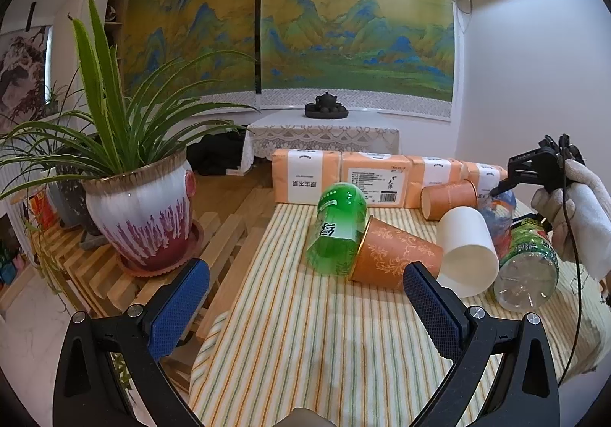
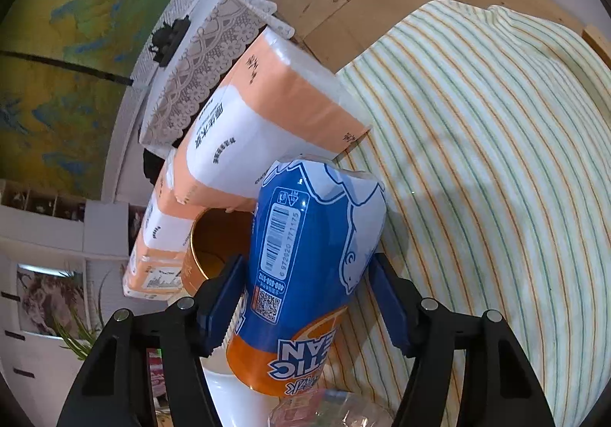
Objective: Flip cup upside down
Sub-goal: 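Lift the blue-and-orange bottle with the right gripper toward the left gripper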
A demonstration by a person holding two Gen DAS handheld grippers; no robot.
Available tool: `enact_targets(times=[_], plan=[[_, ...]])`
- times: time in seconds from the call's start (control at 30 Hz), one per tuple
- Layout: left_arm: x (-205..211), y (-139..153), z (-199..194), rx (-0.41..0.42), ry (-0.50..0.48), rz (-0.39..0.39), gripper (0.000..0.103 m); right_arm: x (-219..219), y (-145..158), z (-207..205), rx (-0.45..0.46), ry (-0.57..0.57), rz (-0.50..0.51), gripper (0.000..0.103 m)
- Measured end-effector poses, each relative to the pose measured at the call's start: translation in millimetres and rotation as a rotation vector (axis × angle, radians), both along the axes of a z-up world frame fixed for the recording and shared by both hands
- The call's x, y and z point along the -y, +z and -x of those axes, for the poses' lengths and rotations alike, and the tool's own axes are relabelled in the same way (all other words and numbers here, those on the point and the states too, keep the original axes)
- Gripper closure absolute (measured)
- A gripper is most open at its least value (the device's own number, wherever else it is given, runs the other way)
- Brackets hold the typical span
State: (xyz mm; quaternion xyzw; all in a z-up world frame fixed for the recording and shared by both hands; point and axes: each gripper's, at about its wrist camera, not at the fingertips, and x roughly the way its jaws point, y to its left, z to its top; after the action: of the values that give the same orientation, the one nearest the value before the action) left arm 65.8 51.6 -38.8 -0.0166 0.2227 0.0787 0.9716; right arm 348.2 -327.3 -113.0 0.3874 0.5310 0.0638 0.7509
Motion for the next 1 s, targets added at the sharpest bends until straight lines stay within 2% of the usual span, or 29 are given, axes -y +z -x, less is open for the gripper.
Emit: enact_targets(times=[0.33, 0.57, 0.7, 0.8, 0.9, 1.0], plan=[[3, 5, 7, 0.012, -0.01, -0.011, 0.0, 36, 22, 25, 0.108, -0.114, -0.069, 0.042], [3, 13, 17, 0.029, -0.01, -0.001, 0.0, 52, 73, 61, 0.226, -0.129, -0.096, 0.041], [4, 19, 28, 0.043, -0.016, -0.008, 0.0, 39, 97, 102, 0.28, -0.092, -0.103, 0.041], [2, 19, 36, 0.039, -0.021, -0.009, 0.0, 23, 104, 134, 0.309, -0.053, -0.096, 0.041], [0, 19, 43, 0.033, -0.026, -0.014, 0.0, 1, 103, 168, 0.325, -0.004, -0.099, 0.041], [-3, 20, 50, 0.037, -0.024, -0.017, 0.0, -20, 93, 191, 0.321, 0.054, -0.146, 0.041]])
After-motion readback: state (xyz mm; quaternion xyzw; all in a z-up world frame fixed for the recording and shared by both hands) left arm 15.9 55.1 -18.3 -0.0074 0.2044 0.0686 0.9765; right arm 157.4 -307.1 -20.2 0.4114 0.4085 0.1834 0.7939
